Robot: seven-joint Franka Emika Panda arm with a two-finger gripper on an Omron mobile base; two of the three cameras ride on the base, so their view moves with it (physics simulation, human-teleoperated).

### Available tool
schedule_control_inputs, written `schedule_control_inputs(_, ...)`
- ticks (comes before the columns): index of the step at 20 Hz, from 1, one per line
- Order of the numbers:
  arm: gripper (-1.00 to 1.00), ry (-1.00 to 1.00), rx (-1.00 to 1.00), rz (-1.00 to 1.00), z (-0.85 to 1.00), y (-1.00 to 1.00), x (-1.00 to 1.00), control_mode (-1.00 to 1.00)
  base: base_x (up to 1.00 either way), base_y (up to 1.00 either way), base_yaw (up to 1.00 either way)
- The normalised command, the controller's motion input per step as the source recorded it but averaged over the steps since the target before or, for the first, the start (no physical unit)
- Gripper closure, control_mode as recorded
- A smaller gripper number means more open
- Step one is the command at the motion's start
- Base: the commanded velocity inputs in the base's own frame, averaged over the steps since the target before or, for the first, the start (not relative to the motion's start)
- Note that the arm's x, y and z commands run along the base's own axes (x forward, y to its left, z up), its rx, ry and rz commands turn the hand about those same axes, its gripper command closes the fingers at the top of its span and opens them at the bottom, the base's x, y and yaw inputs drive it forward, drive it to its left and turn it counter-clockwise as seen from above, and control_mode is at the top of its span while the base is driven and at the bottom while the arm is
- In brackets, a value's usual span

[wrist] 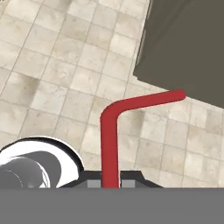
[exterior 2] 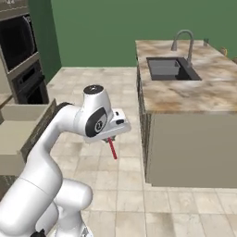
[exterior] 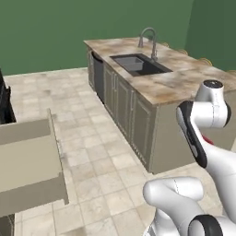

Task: Take a straw from the drawer in front and place it inside the glass cup on the dining counter.

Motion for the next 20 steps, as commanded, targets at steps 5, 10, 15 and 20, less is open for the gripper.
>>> schedule_control_inputs(5,1.00,0.00,0.00,0.00,0.00,0.00,0.00,1.00,0.08,-0.95,-0.26)
schedule_control_inputs(10,1.00,0.00,0.00,0.00,0.00,0.00,0.00,1.00,0.21,-1.00,-0.16)
schedule_control_inputs(15,1.00,0.00,0.00,0.00,0.00,0.00,0.00,1.00,0.12,-1.00,-0.12)
schedule_control_inputs(20,1.00,0.00,0.00,0.00,0.00,0.00,0.00,1.00,0.15,-0.99,-0.10)
